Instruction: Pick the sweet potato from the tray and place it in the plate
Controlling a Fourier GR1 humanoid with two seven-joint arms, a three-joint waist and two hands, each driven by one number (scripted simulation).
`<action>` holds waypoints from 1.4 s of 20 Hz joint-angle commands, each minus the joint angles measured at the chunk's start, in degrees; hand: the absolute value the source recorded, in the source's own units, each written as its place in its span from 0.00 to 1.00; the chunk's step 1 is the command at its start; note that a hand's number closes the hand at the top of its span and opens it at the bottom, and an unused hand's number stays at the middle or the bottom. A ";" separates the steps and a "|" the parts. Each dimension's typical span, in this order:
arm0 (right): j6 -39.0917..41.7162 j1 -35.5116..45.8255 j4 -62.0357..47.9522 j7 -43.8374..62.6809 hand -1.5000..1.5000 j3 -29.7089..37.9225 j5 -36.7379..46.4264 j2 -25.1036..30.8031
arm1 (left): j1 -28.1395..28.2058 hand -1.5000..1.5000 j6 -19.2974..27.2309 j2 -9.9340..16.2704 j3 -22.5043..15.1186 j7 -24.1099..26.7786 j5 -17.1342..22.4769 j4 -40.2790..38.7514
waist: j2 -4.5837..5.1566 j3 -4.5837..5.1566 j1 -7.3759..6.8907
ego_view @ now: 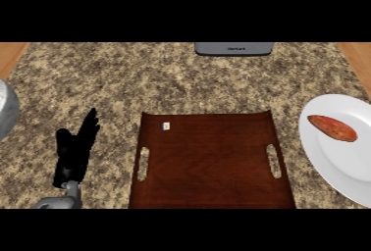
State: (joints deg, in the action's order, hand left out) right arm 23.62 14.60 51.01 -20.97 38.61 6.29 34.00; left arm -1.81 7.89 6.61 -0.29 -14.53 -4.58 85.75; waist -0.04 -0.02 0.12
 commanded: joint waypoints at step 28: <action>-11.39 0.09 -17.95 -13.12 0.00 -6.73 0.56 5.25 | 1.13 0.50 -1.83 -1.88 1.76 4.77 -1.59 -3.49 | 0.11 0.00 -0.28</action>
State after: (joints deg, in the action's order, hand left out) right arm 12.63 14.09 35.95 -33.69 31.62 7.28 37.26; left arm -0.20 6.39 5.08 0.67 -13.10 -6.30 86.35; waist 0.03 -0.03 -0.20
